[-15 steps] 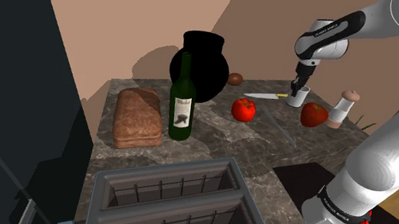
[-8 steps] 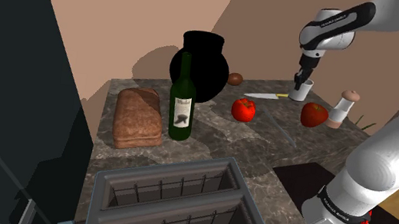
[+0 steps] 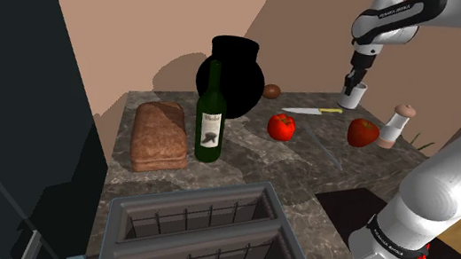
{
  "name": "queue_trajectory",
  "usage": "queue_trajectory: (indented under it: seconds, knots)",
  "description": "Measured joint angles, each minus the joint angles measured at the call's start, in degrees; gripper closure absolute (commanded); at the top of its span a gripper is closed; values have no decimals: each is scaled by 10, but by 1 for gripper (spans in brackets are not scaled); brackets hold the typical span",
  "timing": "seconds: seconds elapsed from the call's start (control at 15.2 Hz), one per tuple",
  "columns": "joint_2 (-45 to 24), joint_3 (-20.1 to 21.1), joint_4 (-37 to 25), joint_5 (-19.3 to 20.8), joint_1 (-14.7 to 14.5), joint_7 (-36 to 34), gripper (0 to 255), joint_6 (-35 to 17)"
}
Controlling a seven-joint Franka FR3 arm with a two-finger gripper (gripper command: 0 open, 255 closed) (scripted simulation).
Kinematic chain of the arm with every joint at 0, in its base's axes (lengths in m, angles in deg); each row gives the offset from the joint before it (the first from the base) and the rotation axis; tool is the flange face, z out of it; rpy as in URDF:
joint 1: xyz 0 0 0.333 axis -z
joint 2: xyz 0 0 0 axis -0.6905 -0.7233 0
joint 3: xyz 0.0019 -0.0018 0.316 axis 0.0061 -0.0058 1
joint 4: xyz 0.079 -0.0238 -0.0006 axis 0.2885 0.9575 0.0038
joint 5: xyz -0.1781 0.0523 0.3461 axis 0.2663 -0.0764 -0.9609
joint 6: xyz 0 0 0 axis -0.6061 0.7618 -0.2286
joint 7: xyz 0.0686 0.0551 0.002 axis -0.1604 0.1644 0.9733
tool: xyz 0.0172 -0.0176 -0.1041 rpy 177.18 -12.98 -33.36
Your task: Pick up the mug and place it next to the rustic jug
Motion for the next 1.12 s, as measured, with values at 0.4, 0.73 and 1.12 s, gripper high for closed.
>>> queue_trajectory:
  seconds: [0.4, 0.73, 1.12]
  knots:
    - [12, 4, -34, 2, -2, 0, 255, 46]
    - [21, 6, -64, 3, -2, 2, 255, 83]
    - [25, 9, -107, 2, -3, 5, 255, 130]
